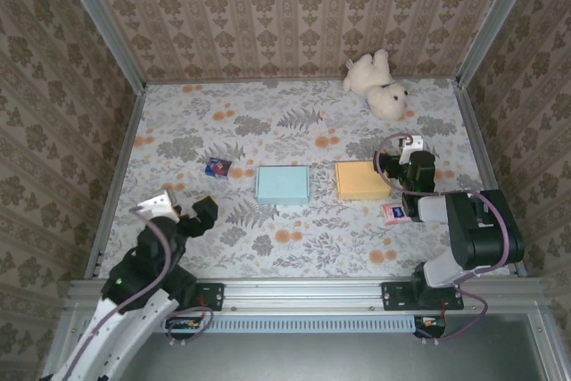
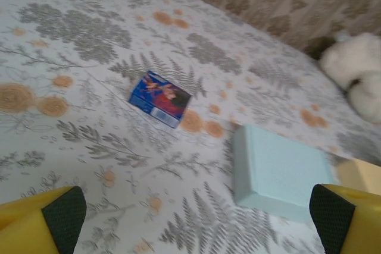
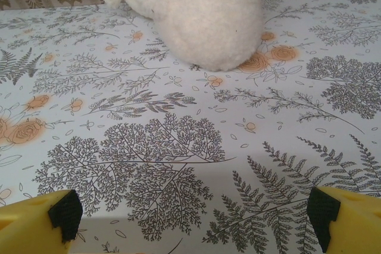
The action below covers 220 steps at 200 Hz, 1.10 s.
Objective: Fold the paper box
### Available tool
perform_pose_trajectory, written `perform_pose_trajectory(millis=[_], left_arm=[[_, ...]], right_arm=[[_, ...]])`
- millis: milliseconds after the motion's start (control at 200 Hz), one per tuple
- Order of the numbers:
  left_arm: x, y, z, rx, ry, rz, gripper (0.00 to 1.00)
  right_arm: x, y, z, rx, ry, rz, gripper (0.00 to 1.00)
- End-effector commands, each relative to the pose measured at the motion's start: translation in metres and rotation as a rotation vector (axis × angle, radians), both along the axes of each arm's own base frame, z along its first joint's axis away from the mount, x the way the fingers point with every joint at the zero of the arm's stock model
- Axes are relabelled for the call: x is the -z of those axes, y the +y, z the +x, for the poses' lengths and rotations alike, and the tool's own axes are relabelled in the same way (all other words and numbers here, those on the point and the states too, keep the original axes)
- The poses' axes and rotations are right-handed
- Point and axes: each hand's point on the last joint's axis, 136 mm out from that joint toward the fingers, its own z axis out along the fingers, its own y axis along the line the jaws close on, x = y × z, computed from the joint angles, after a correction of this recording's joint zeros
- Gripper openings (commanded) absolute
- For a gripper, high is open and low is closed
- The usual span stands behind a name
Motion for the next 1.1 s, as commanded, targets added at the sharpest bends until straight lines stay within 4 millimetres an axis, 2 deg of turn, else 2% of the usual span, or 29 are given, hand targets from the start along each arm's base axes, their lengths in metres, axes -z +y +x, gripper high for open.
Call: perform_pose_trajectory(millis=[0,185,255,320,430,485,590,715,890,925,975,1015,1070,1095], left_arm=[[-0.033,0.018,0.031,-0.162,-0.182,0.076,1.00],[-0.050,0.060,0.057,-0.398,-0.265,0.386,1.00],[-0.046,0.085,0.066,-0.489,-0.234,0.425,1.00],[-0.030,0.108,0.076,-0.556,-0.183,0.377,1.00],[0.013,0.143,0.093,-0.608,-0.116,0.287,1.00],[0.028,0.155,0.098,-0.632,-0.098,0.324,1.00],[0.054,0.162,0.113,-0.616,-0.018,0.462,1.00],[0.054,0.137,0.147,-0.477,-0.016,0.497,1.00],[0.057,0.111,0.173,-0.383,-0.098,0.577,1.00],[0.056,0.098,0.181,-0.314,-0.124,0.600,1.00],[0.064,0.077,0.189,-0.199,-0.083,0.626,1.00],[0.068,0.061,0.196,-0.125,-0.119,0.659,1.00],[0.077,0.054,0.192,-0.065,-0.142,0.642,1.00],[0.075,0.048,0.193,-0.047,-0.174,0.658,1.00]], right_arm=[[-0.009,-0.001,0.006,0.010,-0.027,-0.018,1.00],[-0.009,-0.002,0.005,0.010,-0.026,-0.018,1.00],[-0.009,-0.002,0.005,0.012,-0.026,-0.019,1.00],[-0.009,-0.002,0.005,0.012,-0.026,-0.020,1.00],[-0.009,-0.001,0.005,0.012,-0.025,-0.021,1.00],[-0.008,-0.002,0.005,0.012,-0.024,-0.021,1.00],[-0.009,-0.001,0.005,0.011,-0.026,-0.022,1.00],[-0.009,-0.001,0.005,0.012,-0.025,-0.022,1.00],[-0.009,-0.001,0.005,0.012,-0.024,-0.024,1.00],[-0.009,-0.001,0.006,0.012,-0.026,-0.024,1.00],[-0.009,-0.001,0.005,0.011,-0.024,-0.024,1.00],[-0.009,-0.001,0.005,0.012,-0.024,-0.026,1.00],[-0.008,-0.001,0.005,0.012,-0.024,-0.026,1.00],[-0.009,-0.001,0.005,0.012,-0.024,-0.026,1.00]])
